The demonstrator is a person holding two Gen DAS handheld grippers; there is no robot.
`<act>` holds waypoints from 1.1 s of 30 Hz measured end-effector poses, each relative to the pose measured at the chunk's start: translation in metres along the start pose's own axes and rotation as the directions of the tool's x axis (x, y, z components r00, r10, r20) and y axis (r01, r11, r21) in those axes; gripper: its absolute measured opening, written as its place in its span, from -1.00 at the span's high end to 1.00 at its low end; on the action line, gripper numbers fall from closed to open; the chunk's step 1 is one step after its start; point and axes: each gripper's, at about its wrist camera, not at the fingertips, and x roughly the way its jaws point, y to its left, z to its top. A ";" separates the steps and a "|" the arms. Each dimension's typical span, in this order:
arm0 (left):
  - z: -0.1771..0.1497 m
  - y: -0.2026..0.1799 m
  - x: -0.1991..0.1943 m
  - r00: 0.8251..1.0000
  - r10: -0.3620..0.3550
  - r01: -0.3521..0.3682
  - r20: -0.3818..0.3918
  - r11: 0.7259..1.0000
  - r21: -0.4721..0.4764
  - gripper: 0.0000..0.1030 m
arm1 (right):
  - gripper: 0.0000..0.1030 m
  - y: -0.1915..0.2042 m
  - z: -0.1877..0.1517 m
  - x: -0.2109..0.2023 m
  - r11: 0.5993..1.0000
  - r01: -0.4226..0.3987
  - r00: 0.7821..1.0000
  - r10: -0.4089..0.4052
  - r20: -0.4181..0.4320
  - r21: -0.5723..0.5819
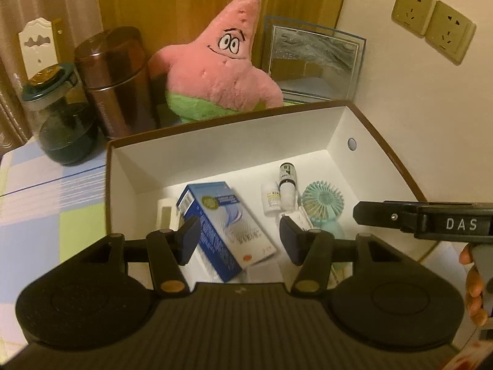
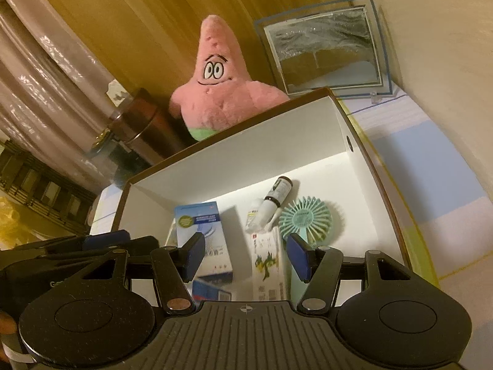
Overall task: Organize rigid objects
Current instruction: 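Withdraw both open tools from the box toward the purple tube and black cable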
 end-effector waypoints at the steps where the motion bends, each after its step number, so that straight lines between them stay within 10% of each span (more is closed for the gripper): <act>1: -0.003 -0.001 -0.005 1.000 0.006 -0.006 0.003 1.000 -0.002 -0.05 | -0.15 0.001 -0.003 -0.003 1.000 -0.003 1.000 0.003 0.001 -0.002; 33: -0.128 0.014 -0.103 0.999 -0.017 0.013 -0.034 0.994 -0.112 -0.05 | -0.15 0.053 -0.118 -0.055 0.993 -0.002 0.996 -0.009 -0.093 -0.114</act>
